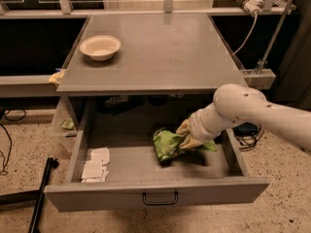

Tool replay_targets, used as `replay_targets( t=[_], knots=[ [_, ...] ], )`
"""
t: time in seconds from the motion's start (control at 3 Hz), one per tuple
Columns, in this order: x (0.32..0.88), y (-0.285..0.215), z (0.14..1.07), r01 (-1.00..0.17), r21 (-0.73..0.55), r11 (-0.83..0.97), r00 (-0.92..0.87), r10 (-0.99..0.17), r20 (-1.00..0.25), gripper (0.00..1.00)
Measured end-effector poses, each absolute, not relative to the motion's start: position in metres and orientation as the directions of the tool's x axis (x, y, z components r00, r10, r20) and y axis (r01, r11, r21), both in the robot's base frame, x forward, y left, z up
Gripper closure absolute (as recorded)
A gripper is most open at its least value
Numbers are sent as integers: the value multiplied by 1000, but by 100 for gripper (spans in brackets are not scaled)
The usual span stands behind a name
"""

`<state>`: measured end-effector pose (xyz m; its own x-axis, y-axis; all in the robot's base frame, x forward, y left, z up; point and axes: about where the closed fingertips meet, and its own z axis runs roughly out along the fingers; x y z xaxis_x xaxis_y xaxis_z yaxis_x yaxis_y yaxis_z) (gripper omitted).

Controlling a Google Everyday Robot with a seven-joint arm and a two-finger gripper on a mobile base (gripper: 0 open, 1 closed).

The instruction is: Pick green rice chip bag from top drawer and place on counter

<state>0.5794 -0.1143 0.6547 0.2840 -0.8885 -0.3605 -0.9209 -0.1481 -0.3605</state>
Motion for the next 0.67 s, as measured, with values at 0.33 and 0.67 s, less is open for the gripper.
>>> replay_targets(
  t=[0.33,0.67],
  knots=[
    [573,-118,681,-930,-351,-111,242,-902,-357,100],
    [566,-123,714,-931,-355,-82,214,-912,-350,100]
  ],
)
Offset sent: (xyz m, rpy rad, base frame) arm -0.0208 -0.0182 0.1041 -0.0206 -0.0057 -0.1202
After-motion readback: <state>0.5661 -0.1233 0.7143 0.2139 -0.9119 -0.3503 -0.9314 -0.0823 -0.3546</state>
